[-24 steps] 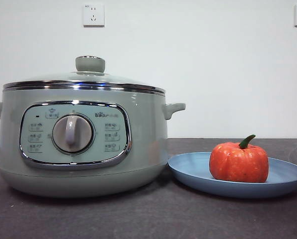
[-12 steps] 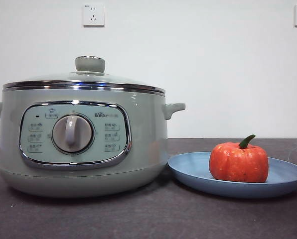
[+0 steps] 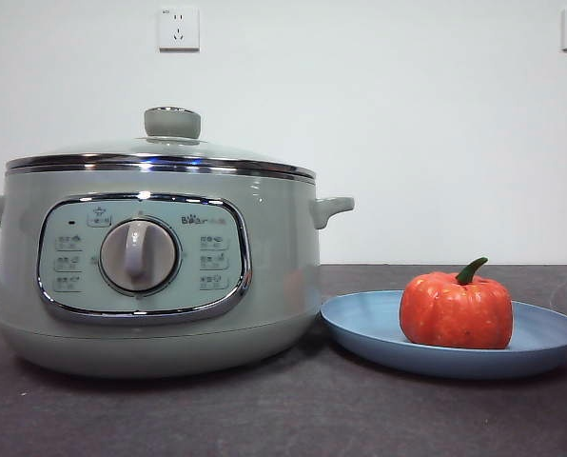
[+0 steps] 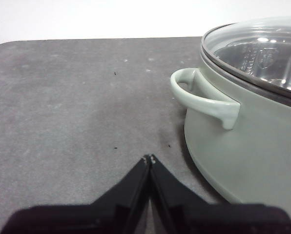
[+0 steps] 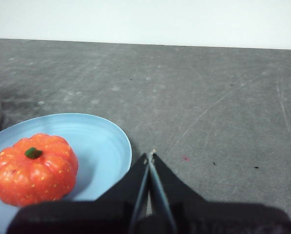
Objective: Take the pumpkin out from the steamer,put the pumpkin in the blue plate,close the lid
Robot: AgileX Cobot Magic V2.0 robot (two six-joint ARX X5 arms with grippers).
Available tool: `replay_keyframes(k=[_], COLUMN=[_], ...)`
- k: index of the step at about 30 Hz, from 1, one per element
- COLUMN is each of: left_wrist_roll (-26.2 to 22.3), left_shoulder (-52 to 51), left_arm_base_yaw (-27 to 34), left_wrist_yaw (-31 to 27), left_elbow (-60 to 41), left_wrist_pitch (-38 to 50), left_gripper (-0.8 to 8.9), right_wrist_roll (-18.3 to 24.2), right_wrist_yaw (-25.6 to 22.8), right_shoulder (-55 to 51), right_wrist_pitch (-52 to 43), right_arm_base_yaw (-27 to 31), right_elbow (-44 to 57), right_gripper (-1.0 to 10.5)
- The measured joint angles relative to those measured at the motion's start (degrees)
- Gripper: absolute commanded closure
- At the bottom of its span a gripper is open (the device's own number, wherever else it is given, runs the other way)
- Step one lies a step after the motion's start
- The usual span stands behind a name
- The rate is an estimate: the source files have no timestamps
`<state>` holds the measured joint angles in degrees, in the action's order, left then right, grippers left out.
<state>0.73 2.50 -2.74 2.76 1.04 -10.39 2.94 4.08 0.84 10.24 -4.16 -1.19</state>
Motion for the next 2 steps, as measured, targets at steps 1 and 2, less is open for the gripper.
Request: replay_keyframes(k=[1, 2], left_wrist_roll=[0.00, 0.00], left_shoulder=[0.00, 0.02], left_arm_base_yaw=[0.00, 0.00], left_wrist_yaw=[0.00, 0.00], left_elbow=[0.00, 0.00], left_wrist_pitch=[0.00, 0.00], left_gripper=[8.16, 8.16], right_wrist_roll=[0.00, 0.00], right_wrist_yaw=[0.02, 0.00], right_shoulder=[0.00, 0.00], right_wrist_pitch=[0.00, 0.00], right_arm_base_yaw=[0.00, 0.00], right_elbow=[0.00, 0.00], right_gripper=[9.6, 9.6])
